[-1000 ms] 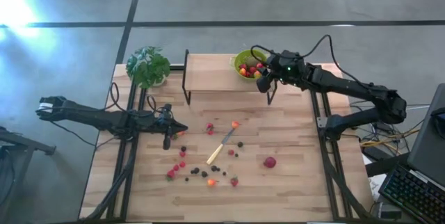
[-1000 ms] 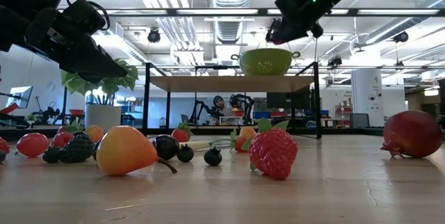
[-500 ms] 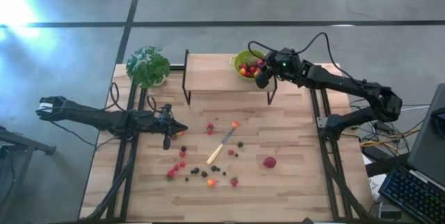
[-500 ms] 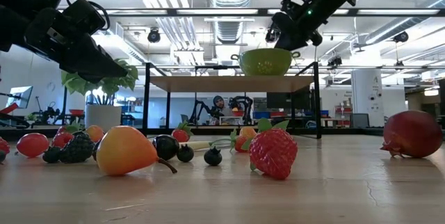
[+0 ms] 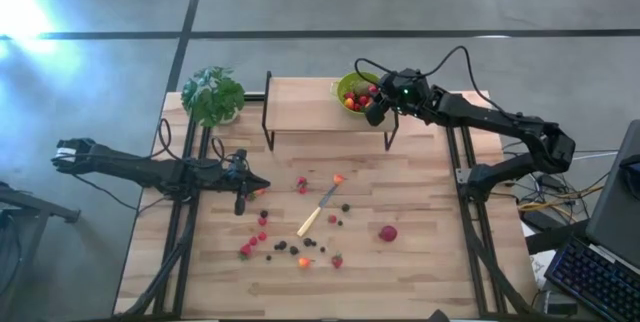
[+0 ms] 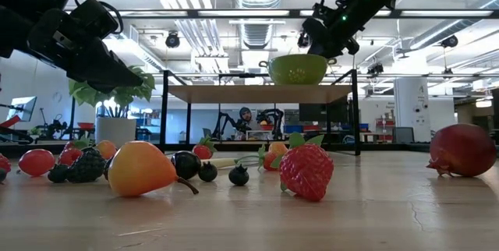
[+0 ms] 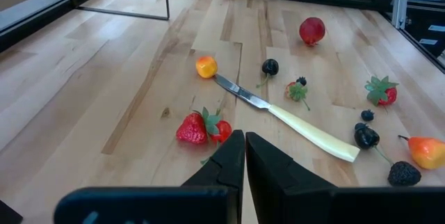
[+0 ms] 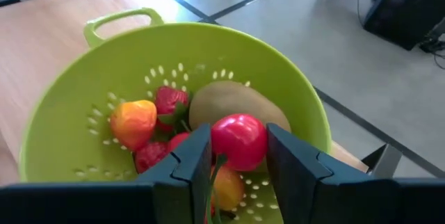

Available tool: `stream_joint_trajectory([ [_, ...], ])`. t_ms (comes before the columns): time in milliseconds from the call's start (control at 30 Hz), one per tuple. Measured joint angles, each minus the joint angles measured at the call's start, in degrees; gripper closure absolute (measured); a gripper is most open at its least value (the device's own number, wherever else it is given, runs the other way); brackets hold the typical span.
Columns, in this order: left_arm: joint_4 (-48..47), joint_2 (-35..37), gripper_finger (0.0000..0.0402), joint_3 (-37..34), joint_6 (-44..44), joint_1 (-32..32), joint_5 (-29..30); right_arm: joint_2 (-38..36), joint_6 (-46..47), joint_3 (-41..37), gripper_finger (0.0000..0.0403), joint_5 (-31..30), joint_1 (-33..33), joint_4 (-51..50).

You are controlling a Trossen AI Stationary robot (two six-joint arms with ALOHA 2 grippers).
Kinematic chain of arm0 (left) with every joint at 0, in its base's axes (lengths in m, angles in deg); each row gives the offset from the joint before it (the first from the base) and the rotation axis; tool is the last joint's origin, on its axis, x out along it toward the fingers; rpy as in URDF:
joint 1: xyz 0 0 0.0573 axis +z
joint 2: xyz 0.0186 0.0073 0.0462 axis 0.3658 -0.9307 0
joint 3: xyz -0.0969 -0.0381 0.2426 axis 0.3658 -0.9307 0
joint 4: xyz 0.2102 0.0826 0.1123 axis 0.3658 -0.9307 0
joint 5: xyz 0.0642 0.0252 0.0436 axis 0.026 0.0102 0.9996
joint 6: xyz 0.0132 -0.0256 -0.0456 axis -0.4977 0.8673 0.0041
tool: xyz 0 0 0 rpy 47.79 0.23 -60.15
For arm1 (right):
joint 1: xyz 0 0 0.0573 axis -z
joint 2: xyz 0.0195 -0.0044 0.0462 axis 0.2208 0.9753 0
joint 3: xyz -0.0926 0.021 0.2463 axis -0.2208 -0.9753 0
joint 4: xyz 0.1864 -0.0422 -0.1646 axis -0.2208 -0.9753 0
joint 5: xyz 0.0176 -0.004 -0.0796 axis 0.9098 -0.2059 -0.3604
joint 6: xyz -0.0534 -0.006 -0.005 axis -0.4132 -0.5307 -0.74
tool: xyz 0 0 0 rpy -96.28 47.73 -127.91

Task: Pick & Place Fruit
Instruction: Put the red cherry into the strainer bowl, then put the black cherry into the green strainer bowl

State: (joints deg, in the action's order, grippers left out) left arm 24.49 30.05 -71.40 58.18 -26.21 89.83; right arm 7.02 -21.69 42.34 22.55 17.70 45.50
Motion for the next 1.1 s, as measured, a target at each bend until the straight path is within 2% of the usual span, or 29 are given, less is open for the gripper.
stream_joint_trajectory([
  [100,0.00,0.00,0.0381,0.00,0.02,0.02,0.00,-0.04,-0.11,0.00,0.0282,0.00,-0.02,-0.06],
  [400,0.00,0.00,0.0381,0.02,0.00,0.00,-0.02,-0.11,-0.06,0.02,0.0224,0.00,-0.02,-0.10],
  [633,0.00,0.00,0.0381,0.02,0.00,0.00,-0.02,-0.17,-0.09,0.02,0.0201,-0.02,-0.04,-0.15],
  [900,0.00,0.00,0.0381,0.01,0.01,0.01,-0.01,-3.51,-0.10,0.00,0.0206,0.00,-0.74,-0.16],
  [1100,-0.01,0.00,0.0381,0.02,0.01,0.01,0.00,-7.80,-1.71,0.01,0.0229,0.29,-4.99,-0.77],
])
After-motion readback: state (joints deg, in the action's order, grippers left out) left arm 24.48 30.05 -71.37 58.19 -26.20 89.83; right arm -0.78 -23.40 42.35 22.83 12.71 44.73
